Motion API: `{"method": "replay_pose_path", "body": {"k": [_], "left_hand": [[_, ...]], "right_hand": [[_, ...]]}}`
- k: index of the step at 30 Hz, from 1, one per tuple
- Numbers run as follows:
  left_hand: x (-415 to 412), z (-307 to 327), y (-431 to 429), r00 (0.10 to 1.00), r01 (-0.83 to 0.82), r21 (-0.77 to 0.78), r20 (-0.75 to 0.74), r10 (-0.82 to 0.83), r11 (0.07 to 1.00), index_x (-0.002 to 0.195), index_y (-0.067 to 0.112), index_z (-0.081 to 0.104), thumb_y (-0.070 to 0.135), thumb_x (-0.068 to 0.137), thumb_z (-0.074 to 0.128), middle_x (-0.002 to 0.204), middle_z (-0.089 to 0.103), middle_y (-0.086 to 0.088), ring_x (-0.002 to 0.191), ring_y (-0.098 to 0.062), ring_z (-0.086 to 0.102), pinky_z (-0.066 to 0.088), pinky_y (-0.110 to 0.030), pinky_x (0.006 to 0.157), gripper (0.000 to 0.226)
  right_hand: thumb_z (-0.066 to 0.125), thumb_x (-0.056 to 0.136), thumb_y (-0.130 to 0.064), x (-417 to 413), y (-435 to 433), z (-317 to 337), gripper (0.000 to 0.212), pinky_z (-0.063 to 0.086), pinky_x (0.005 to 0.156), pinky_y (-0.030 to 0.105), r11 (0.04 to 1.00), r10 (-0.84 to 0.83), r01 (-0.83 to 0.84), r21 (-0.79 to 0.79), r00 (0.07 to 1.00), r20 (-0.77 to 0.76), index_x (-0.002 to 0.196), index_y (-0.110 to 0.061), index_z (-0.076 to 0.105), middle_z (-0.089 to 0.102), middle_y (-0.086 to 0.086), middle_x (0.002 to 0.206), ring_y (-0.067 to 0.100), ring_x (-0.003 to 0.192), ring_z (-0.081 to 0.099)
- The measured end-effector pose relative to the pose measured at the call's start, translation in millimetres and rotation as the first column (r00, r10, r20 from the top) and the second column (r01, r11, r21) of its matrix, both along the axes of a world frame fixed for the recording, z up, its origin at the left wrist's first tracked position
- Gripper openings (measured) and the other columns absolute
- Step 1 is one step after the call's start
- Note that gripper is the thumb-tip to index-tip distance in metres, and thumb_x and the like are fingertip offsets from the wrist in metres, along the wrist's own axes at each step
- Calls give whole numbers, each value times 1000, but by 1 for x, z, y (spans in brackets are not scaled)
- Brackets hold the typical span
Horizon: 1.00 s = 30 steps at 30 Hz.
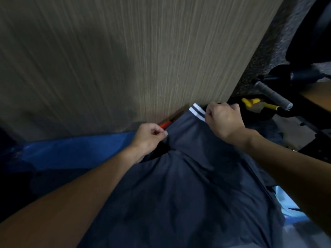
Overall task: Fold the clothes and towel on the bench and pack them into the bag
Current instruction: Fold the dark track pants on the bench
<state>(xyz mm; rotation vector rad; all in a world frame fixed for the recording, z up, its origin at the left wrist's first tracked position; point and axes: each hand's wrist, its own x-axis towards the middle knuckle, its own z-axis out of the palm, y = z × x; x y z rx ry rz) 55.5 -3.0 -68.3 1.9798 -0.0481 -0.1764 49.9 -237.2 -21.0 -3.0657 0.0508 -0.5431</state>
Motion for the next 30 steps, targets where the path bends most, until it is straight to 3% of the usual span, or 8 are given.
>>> {"method": "replay_pose_path", "body": {"k": [6,9,12,15,18,21,24,30], "left_hand": [[14,11,-15,994,-107,-150,-20,105,983,79,16,61,25,97,63,72,62,5,61,-5,54,42,-17,54,20],[9,14,-19,995,-103,-183,-34,99,978,90,11,62,21,97,63,79,66,-1,59,-7,56,40,-12,45,13],[-1,13,-11,996,-36,-171,-88,21,985,117,15,55,24,93,69,101,67,-4,76,-10,62,45,-16,53,30],[-18,9,-1,996,-30,-145,-84,18,989,127,26,42,22,88,75,105,62,3,88,-9,62,48,-21,68,52],[-39,-3,1,999,-52,-3,13,52,999,114,24,44,24,84,78,101,56,4,85,-9,56,46,-22,75,46],[-55,-17,3,995,14,241,90,-37,970,92,23,62,38,81,78,89,62,10,81,-8,57,45,-25,74,25],[-63,-19,6,991,43,381,101,-88,924,70,31,62,40,85,74,76,65,15,80,-8,62,50,-39,85,21],[-64,-5,6,984,46,458,131,-118,888,83,28,58,28,89,65,82,63,12,88,-17,64,51,-38,88,10]], "right_hand": [[41,97,-17,5,-4,0,10,28,84,40,995,-69,73,65,996,-59,93,-15,50,65,6,80,32,82,59],[42,98,-34,-2,-6,1,22,28,88,42,992,-11,22,128,996,-86,104,-19,57,68,2,88,29,98,58],[51,88,-62,-20,-9,10,54,27,95,43,990,45,-21,138,984,-171,125,-22,50,64,-7,102,21,110,50],[59,81,-64,-45,-14,14,41,26,90,40,998,58,-55,20,979,-194,102,-28,56,53,-8,100,18,105,45],[58,90,-45,-55,-17,9,17,29,91,42,995,66,-81,-62,973,-223,86,-28,57,51,-7,95,21,103,46],[52,95,-35,-55,-19,7,17,27,87,42,999,49,-48,14,991,-122,82,-25,52,58,-5,90,23,98,49],[46,99,-30,-52,-27,13,16,27,86,43,993,-43,47,109,998,-45,87,-21,48,62,1,82,27,89,54],[41,100,-32,-49,-31,10,14,24,83,41,989,-49,59,133,996,-80,99,-21,50,64,0,83,29,90,58]]}}
